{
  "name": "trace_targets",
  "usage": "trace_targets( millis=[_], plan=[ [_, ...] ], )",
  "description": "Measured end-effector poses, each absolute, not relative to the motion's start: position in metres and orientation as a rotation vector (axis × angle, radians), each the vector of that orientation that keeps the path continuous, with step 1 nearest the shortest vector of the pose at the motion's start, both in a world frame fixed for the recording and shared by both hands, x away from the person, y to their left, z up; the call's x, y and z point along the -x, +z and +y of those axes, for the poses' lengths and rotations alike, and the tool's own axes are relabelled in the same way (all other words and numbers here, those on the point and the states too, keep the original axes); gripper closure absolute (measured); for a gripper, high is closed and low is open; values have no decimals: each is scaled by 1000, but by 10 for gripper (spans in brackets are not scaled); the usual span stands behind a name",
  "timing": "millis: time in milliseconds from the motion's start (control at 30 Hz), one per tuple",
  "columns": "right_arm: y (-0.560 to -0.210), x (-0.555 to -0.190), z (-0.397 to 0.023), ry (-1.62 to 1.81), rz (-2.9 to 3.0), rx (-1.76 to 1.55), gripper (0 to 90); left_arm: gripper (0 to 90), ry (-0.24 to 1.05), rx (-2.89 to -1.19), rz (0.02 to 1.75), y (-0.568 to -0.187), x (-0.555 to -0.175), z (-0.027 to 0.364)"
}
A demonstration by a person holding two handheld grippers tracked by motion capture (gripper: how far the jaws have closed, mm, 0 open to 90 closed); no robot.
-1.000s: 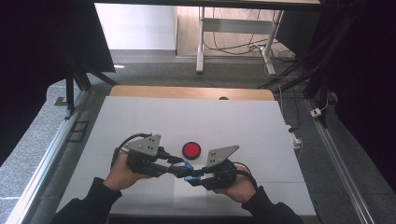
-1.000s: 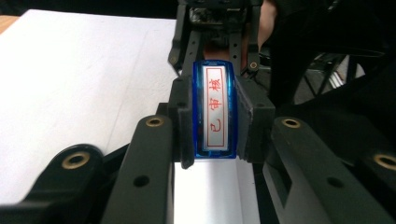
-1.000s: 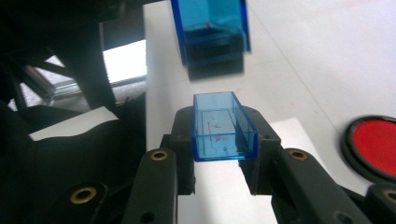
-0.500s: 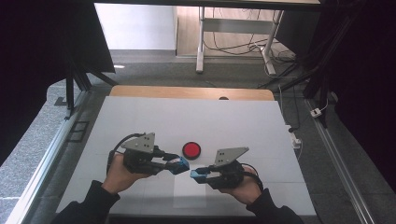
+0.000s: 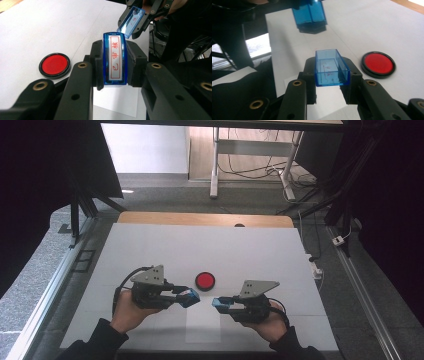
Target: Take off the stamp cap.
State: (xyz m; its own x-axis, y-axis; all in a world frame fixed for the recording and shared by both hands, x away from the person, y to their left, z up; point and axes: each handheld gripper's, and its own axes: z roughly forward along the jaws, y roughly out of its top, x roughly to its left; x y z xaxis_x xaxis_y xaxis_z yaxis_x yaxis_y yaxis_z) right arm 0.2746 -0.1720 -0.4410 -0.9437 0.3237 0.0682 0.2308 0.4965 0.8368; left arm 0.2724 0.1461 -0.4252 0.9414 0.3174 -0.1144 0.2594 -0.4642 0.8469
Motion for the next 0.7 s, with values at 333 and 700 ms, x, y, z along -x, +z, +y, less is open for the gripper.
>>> trace_targets(
  millis=[333,700],
  plan=[
    [-438,-268,-187,1422,2593,-520,689,704,73,-2056,447,-429,-269,148],
    [-435,-259,-209,1387,2527,-643,688,704,81,-2053,448,-429,-268,148]
  ],
)
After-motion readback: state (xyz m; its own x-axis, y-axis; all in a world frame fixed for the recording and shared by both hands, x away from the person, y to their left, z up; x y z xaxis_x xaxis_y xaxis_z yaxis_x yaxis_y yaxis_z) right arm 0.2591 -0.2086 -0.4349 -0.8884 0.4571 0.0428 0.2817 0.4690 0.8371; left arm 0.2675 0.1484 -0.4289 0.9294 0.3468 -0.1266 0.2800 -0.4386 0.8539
